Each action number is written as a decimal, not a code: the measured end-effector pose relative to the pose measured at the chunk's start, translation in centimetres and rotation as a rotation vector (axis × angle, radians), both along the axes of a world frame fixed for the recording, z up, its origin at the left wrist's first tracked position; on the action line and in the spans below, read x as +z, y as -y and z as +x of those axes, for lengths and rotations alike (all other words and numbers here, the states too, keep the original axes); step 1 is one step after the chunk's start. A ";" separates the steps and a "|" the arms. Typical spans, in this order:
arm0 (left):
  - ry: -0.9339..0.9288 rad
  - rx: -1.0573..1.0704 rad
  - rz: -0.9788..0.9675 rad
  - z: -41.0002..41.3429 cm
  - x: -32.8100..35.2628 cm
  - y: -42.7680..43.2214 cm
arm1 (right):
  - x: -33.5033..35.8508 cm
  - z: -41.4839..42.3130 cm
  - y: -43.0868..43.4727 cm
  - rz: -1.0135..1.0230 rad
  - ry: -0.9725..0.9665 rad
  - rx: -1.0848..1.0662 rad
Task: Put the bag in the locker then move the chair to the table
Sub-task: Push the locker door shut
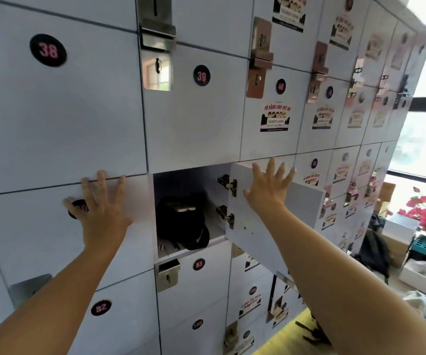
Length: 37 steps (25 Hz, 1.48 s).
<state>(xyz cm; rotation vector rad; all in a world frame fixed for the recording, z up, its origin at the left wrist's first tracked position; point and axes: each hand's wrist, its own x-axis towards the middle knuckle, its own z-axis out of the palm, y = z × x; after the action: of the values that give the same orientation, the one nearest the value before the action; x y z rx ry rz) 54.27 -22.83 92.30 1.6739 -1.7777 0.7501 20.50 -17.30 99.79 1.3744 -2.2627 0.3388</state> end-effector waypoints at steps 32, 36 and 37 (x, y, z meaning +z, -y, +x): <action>0.040 0.011 -0.037 1.0 -1.0 1.3 | -6.6 11.8 4.5 -0.054 0.455 0.740; 0.045 0.012 -0.054 1.1 -1.1 1.7 | -7.9 12.8 6.4 -0.104 0.441 0.769; 0.043 0.012 -0.058 1.1 -1.2 1.7 | -8.3 12.9 6.9 -0.098 0.413 0.769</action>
<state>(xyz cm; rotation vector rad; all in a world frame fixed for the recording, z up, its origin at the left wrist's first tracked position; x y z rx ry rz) 55.41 -24.55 91.15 1.6439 -1.7593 0.8409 33.38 -24.19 91.49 2.2393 -1.8576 1.0458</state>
